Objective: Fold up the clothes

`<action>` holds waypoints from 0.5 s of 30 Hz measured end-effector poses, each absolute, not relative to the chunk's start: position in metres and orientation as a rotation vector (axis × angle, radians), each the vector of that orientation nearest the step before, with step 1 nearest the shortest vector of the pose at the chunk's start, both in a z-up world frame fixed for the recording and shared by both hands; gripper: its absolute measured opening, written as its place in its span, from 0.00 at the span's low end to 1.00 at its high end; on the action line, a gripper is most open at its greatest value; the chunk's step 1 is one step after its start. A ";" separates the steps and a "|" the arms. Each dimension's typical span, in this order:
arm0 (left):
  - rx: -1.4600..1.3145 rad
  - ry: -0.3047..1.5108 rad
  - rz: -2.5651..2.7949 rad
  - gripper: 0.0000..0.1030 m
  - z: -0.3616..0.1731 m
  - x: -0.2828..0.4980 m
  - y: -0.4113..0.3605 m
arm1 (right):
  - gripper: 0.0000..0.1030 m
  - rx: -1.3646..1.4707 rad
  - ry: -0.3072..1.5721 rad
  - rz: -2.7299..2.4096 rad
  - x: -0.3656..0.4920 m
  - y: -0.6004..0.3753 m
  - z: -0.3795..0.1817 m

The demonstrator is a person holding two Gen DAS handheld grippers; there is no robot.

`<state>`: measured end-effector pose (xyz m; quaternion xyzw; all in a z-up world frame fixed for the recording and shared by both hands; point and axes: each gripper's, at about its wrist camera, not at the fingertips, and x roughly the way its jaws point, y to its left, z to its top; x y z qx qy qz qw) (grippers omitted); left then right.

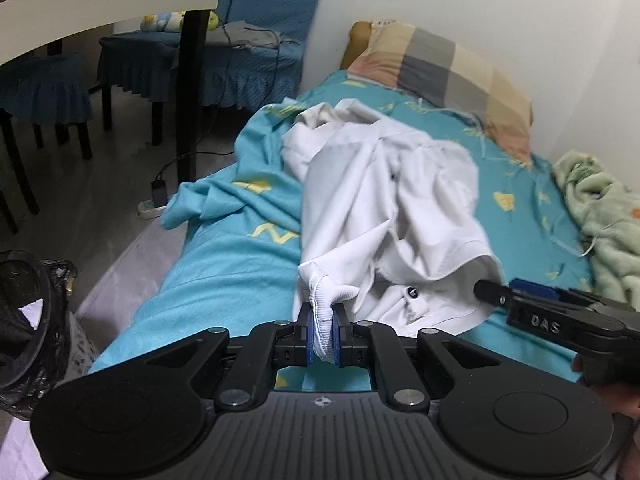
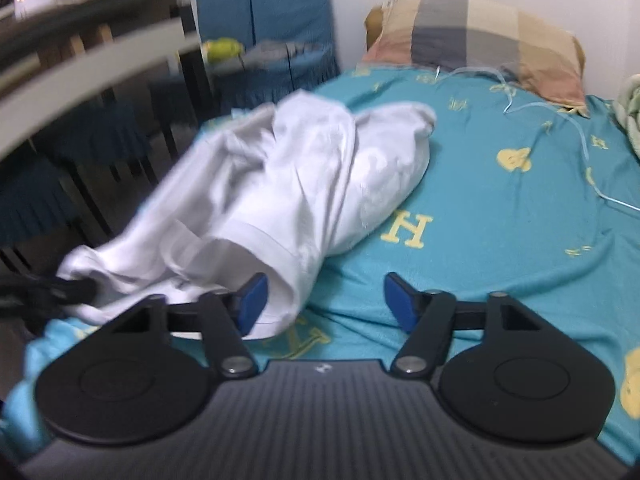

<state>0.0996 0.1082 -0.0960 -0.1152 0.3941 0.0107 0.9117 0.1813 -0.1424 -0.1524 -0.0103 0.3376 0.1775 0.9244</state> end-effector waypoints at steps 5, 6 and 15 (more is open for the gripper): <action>-0.207 0.852 0.014 0.15 -0.103 0.105 0.100 | 0.14 0.008 0.611 0.365 0.188 -0.147 -0.168; -0.192 0.854 0.016 0.19 -0.103 0.105 0.098 | 0.11 0.033 0.590 0.366 0.187 -0.149 -0.166; -0.050 0.797 0.002 0.48 -0.096 0.105 0.071 | 0.07 0.185 0.437 0.407 0.184 -0.168 -0.112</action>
